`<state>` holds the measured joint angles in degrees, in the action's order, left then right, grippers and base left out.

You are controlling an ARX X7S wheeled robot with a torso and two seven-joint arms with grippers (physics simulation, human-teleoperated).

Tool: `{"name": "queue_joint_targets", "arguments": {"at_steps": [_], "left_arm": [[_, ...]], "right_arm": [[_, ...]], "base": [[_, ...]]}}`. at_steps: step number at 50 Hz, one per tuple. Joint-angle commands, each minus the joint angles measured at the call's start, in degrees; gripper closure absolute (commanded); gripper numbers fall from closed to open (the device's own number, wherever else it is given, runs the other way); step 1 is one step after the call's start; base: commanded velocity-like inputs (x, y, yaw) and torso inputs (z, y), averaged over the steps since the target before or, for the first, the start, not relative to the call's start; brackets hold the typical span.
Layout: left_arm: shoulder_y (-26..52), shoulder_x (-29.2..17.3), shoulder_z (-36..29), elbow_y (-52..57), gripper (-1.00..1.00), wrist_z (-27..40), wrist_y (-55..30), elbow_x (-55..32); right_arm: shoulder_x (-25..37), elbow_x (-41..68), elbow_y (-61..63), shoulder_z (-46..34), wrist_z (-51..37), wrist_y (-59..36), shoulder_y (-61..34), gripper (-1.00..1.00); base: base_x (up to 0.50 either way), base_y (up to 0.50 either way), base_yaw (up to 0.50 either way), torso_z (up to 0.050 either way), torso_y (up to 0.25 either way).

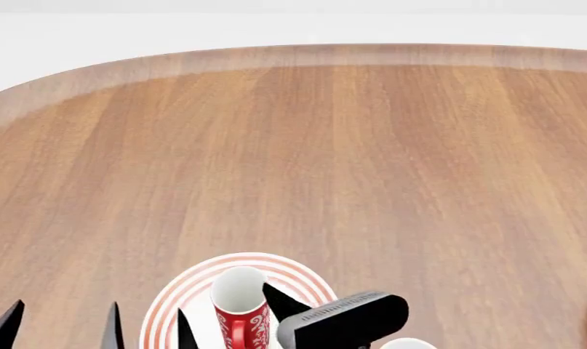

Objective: Put the red mug on the left plate.

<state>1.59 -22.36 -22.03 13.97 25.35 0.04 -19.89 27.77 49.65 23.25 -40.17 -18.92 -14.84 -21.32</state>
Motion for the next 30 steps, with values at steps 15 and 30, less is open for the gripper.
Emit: {"name": "queue_joint_targets", "arguments": {"at_steps": [15, 30], "left_arm": [[-0.6, -3.4, 0.2, 14.7, -1.00, 3.7, -6.5, -0.8], [-0.4, -4.5, 0.2, 19.2, -1.00, 4.7, -8.5, -1.1]], "right_arm": [[5.4, 3.0, 18.5, 2.9, -9.2, -3.3, -1.9, -1.00], [6.4, 4.7, 22.7, 3.8, -11.6, -3.8, -2.9, -1.00]], "base": [[0.00, 0.00, 0.00, 0.000, 0.000], [0.00, 0.00, 0.00, 0.000, 0.000]]}}
